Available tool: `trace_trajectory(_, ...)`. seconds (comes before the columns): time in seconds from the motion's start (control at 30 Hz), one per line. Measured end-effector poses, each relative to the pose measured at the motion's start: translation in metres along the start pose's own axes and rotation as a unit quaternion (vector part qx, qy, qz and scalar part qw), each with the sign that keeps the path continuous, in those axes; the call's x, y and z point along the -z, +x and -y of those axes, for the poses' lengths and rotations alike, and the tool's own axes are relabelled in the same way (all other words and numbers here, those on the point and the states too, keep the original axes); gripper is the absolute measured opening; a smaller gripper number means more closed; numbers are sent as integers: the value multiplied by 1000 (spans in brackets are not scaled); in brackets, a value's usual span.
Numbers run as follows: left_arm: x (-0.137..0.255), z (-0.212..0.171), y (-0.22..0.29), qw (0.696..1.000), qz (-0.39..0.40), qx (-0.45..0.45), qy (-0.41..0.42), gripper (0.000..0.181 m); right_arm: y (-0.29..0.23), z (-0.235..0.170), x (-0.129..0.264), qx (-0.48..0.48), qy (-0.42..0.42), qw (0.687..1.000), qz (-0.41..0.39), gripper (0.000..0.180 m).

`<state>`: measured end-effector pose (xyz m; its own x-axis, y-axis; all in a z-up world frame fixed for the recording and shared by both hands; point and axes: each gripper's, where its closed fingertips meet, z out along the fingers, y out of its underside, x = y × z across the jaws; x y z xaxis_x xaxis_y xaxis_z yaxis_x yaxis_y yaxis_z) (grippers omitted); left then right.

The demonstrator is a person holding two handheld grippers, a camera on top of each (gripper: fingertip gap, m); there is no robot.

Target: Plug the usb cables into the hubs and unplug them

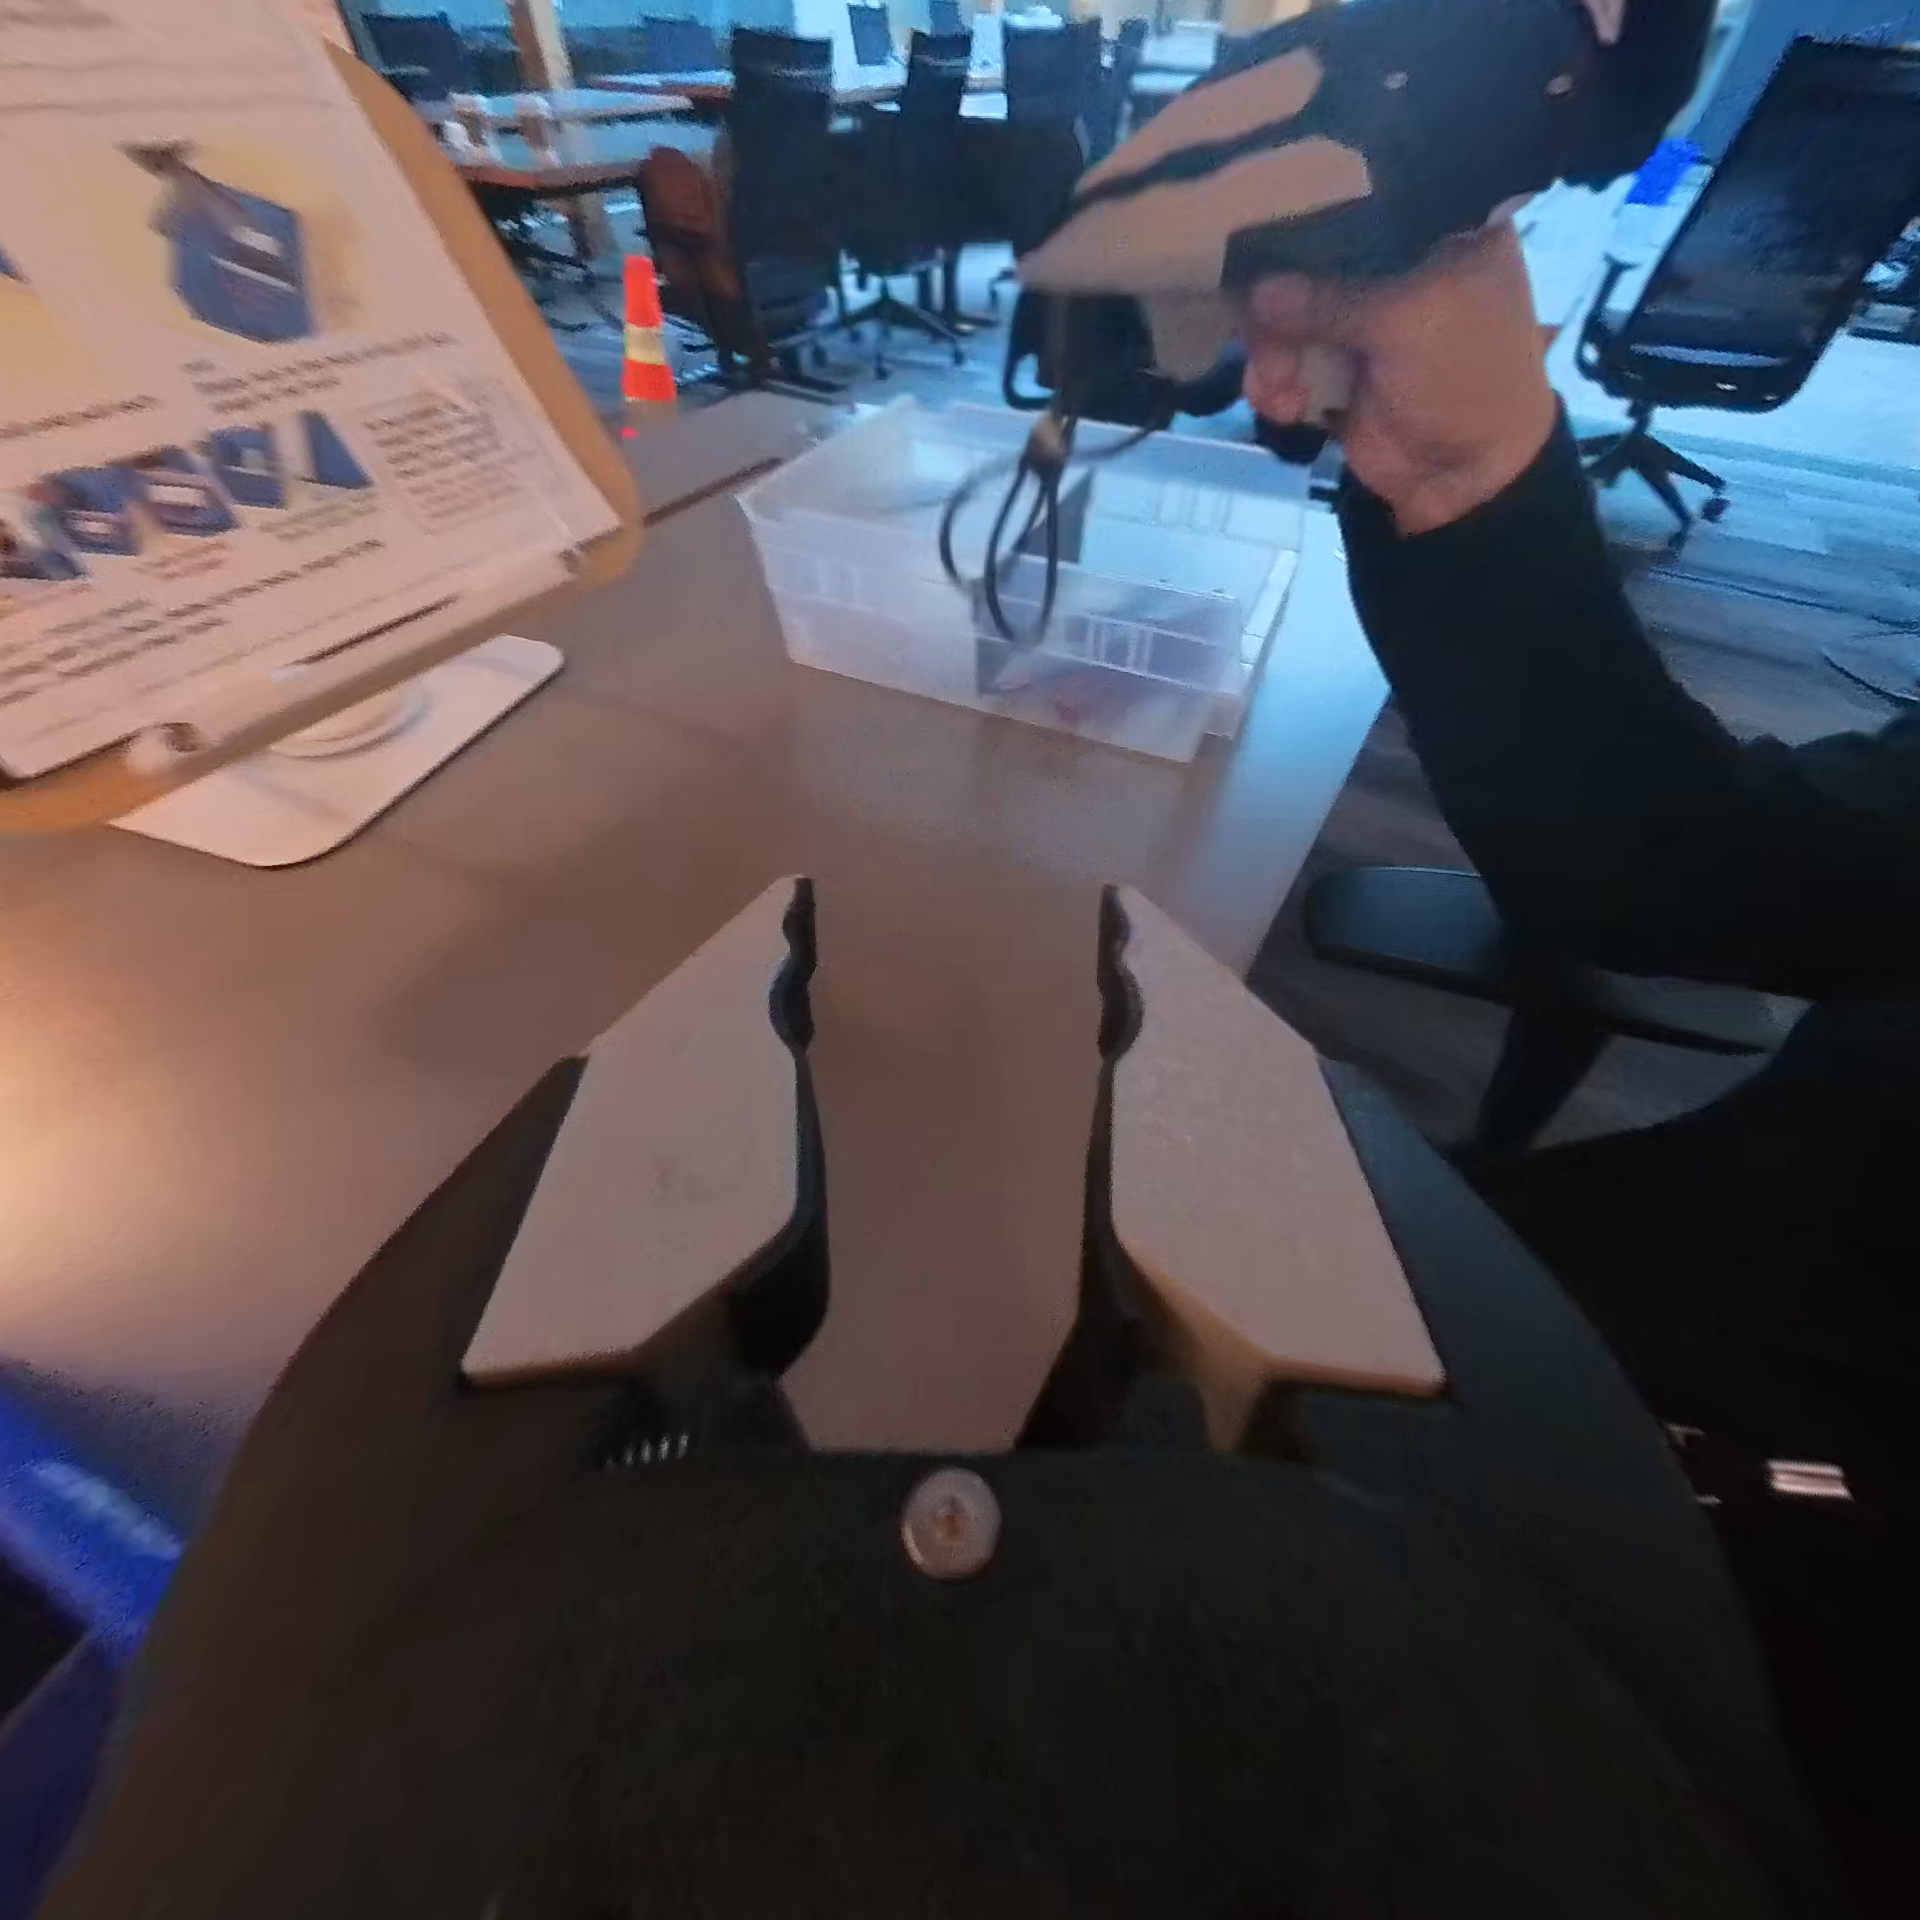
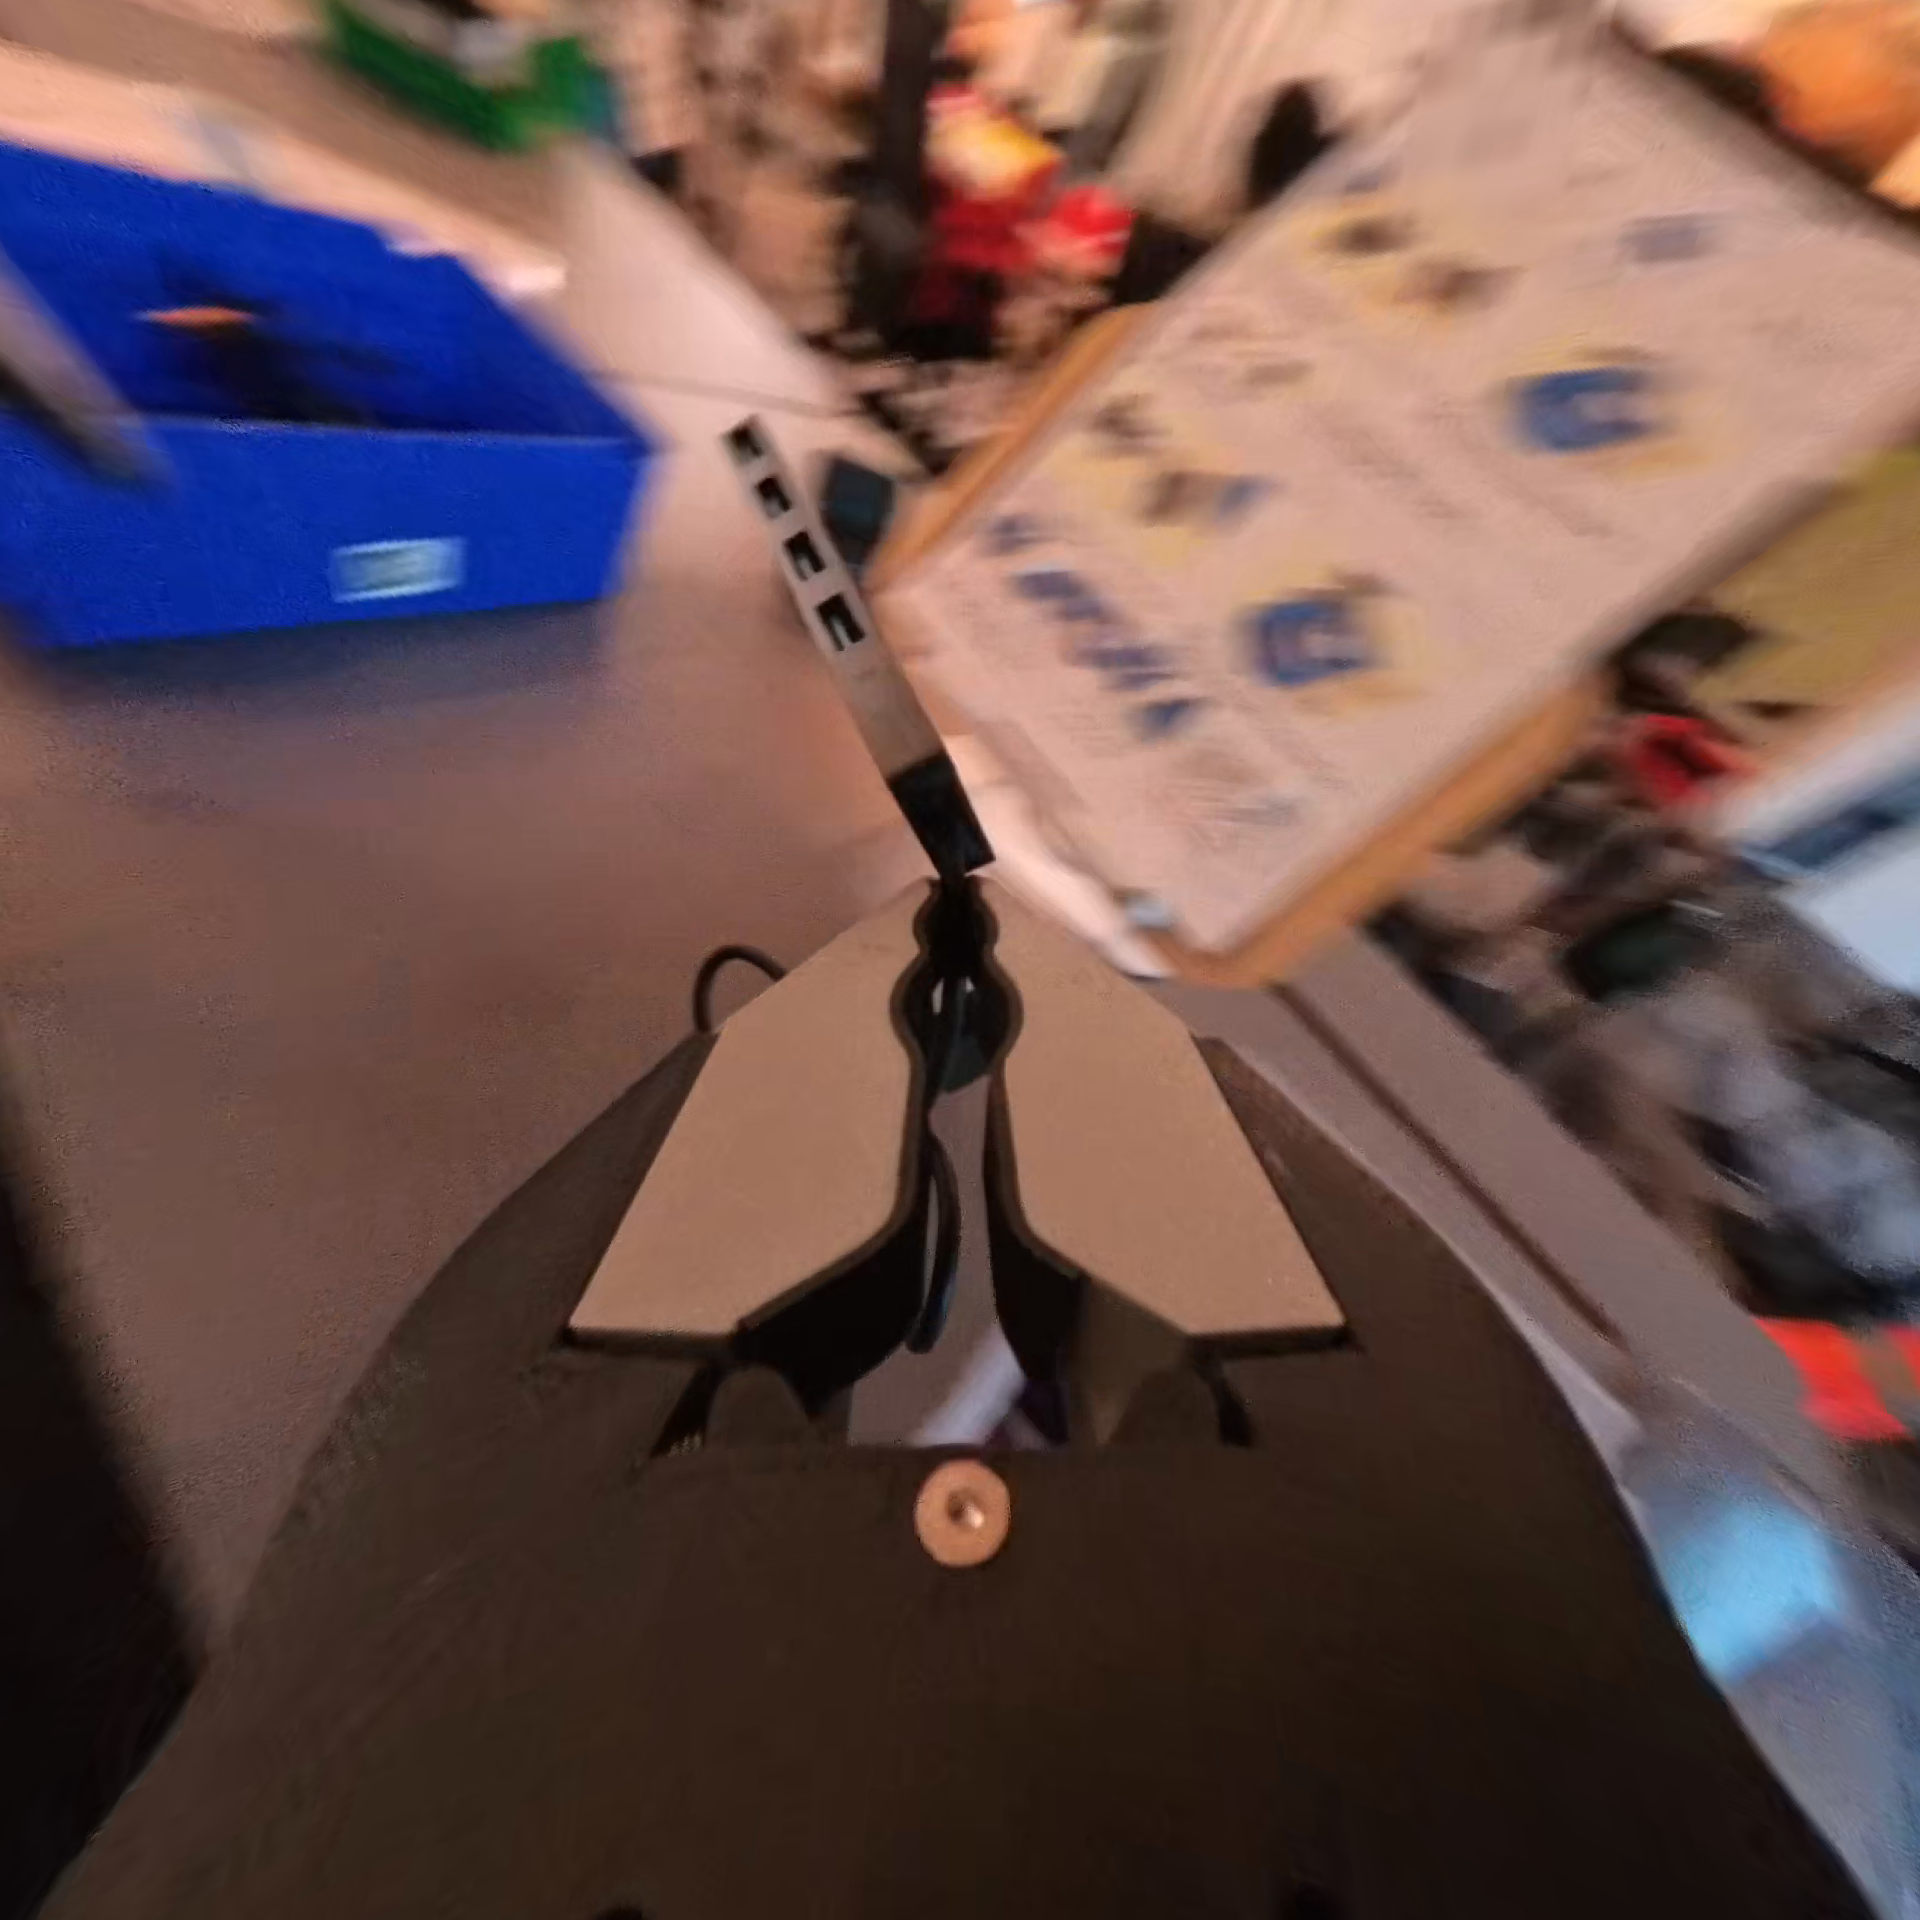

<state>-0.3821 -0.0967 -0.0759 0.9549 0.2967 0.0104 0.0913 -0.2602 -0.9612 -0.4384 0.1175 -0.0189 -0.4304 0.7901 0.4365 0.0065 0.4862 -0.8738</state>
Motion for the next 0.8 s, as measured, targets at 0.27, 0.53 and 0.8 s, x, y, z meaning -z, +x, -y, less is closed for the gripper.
trace_trajectory(0.27, 39, 12, -22, 999, 42, 6, 23, 48, 147, -92, -42, 53, -146, 985, -72, 2)
trace_trajectory(0.53, 89, 18, -49, 993, 103, 16, 48, 47, 195, -153, 21, -1, -249, 958, -140, 7)
trace_trajectory(0.8, 107, 31, -52, 990, 91, 43, 96, 40, 176, -153, -20, -87, -263, 959, -61, 32)
